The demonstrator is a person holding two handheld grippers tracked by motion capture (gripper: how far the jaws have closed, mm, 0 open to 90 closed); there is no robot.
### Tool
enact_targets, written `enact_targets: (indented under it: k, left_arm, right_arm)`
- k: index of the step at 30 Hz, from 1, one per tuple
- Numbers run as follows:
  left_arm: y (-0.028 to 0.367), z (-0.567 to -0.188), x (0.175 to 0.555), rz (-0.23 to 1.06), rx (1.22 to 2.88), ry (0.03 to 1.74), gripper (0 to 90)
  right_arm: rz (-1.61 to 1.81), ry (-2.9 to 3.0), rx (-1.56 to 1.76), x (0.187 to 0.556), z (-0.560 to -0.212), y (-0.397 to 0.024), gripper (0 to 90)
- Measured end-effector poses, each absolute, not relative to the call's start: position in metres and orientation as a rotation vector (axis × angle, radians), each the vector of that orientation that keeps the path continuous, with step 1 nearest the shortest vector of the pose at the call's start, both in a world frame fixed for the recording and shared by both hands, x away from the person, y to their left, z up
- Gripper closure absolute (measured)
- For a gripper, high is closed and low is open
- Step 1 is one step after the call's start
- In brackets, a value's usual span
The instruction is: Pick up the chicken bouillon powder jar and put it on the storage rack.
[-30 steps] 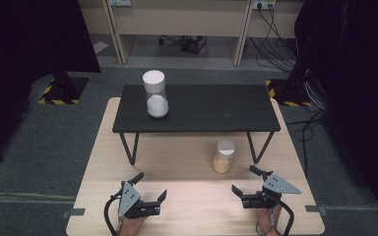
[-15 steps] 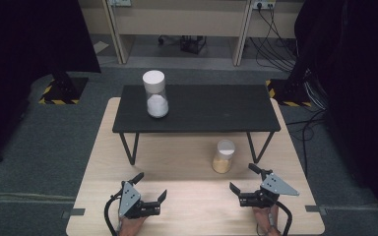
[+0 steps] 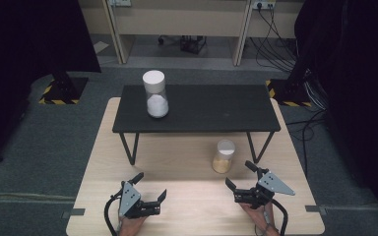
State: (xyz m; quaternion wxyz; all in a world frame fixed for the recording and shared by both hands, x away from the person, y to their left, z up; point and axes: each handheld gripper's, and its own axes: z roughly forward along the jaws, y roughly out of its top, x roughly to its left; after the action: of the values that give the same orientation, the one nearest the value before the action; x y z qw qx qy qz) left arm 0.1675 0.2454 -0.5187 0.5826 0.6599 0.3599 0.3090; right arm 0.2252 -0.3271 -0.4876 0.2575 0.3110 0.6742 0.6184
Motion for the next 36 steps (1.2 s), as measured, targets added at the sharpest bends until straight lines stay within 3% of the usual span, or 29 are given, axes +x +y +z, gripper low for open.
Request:
enact_targets:
  k: [22,36]
  left_arm:
    - [0.246,-0.519,0.167,0.721,1.541,0.831,0.3]
    - [0.246,-0.519,0.167,0.716,1.541,0.830,0.3]
  right_arm:
    - [1.549,1.892,0.831,0.257,-0.469,-0.304,7.5]
    - [1.485,1.915,0.849,0.282,-0.466,-0.289,21.6]
